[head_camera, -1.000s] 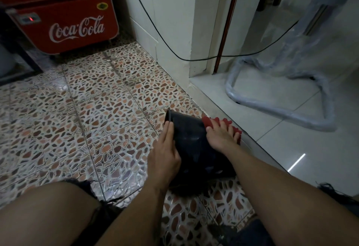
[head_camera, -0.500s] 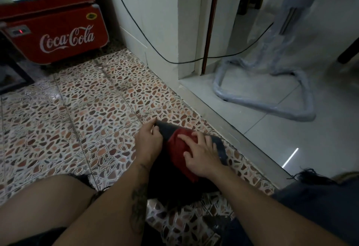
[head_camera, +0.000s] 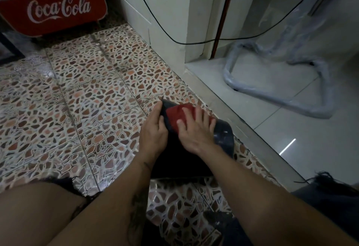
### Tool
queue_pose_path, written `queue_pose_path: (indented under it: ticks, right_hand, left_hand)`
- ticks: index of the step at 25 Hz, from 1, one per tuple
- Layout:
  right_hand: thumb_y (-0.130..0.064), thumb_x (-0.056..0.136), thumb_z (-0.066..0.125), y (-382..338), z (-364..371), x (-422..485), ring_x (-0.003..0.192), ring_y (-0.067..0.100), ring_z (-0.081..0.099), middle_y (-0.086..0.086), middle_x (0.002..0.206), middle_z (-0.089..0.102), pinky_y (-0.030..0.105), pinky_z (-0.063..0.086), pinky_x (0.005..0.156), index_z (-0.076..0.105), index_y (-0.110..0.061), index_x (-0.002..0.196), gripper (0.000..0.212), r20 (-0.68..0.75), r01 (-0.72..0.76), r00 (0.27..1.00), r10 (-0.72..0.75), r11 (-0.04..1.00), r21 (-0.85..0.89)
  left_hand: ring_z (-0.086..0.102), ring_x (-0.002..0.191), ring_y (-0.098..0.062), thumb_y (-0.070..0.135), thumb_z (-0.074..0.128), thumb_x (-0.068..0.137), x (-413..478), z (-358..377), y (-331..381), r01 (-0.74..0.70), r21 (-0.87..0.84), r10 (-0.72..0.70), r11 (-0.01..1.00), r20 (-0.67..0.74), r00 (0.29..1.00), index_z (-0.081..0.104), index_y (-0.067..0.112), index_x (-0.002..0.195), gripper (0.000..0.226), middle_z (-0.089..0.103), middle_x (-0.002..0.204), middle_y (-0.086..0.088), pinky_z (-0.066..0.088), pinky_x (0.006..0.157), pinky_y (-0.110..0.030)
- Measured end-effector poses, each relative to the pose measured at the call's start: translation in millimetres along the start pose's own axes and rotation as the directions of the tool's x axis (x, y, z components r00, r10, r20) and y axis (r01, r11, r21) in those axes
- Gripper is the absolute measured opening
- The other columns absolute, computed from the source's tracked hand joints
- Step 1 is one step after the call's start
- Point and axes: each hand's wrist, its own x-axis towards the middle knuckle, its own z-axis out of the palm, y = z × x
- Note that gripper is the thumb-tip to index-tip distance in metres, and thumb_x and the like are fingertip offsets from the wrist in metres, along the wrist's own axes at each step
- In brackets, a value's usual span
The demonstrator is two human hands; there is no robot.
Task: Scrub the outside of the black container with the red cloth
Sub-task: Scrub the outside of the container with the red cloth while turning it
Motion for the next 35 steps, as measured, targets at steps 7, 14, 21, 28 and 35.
queue_pose_path:
  ticks: [7, 14, 21, 28, 35]
  right_hand:
    - [-0.053, 0.100, 0.013, 76.7, -3.6, -12.4, 0.154, 0.028, 0.007, 0.002, 0.169, 0.008, 0.062, -0.001, 0.121, 0.014, -0.040, 0.157, 0.058, -0.082, -0.071, 0.995, 0.064, 0.993, -0.091]
    - [-0.050, 0.099, 0.020, 38.8, -9.0, -1.7, 0.155, 0.031, -0.003, 0.006, 0.170, 0.003, 0.062, -0.006, 0.120, 0.014, -0.035, 0.158, 0.061, -0.015, -0.161, 0.987, 0.161, 0.986, -0.033]
    - [-0.055, 0.100, 0.019, -6.4, -13.4, 27.1, 0.153, 0.037, -0.001, 0.011, 0.169, 0.005, 0.065, -0.007, 0.118, 0.010, -0.036, 0.159, 0.063, 0.098, -0.039, 0.994, 0.048, 0.996, -0.085]
    - [-0.052, 0.101, 0.020, -9.8, -9.0, 12.2, 0.154, 0.037, -0.008, 0.012, 0.169, -0.002, 0.066, -0.011, 0.117, 0.005, -0.040, 0.158, 0.061, 0.095, -0.014, 0.995, 0.023, 0.996, -0.089]
    - [-0.054, 0.099, 0.025, -6.8, -13.0, 12.8, 0.154, 0.035, -0.010, 0.009, 0.169, -0.003, 0.072, -0.013, 0.113, 0.006, -0.037, 0.158, 0.064, 0.083, -0.084, 0.992, 0.090, 0.993, -0.082]
  left_hand:
    - [0.042, 0.142, -0.020, 0.018, 0.040, 0.104, 21.4, 1.2, 8.4, 0.085, -0.046, -0.082, 0.995, 0.059, 0.995, 0.042, 0.028, 0.152, 0.049, 0.045, 0.156, -0.002, 0.027, 0.118, -0.028]
    - [0.043, 0.139, -0.012, 0.025, 0.042, 0.104, 15.5, 3.9, 3.8, 0.115, -0.225, -0.111, 0.967, 0.032, 0.993, 0.050, 0.030, 0.147, 0.044, 0.049, 0.153, 0.004, 0.031, 0.118, -0.031]
    - [0.044, 0.140, -0.013, 0.023, 0.038, 0.105, 21.9, 10.4, 6.4, 0.129, -0.231, -0.133, 0.964, 0.002, 0.991, 0.051, 0.023, 0.146, 0.044, 0.050, 0.152, 0.003, 0.031, 0.120, -0.036]
    - [0.048, 0.137, -0.010, 0.037, 0.040, 0.091, 26.2, 16.5, -7.9, 0.198, -0.350, -0.196, 0.916, 0.040, 0.980, 0.059, 0.027, 0.139, 0.053, 0.056, 0.147, 0.007, 0.034, 0.119, -0.038]
    - [0.048, 0.135, -0.010, 0.031, 0.039, 0.092, 35.3, 16.6, 1.5, 0.187, -0.384, -0.162, 0.904, 0.098, 0.982, 0.057, 0.024, 0.142, 0.053, 0.054, 0.148, 0.002, 0.032, 0.118, -0.031]
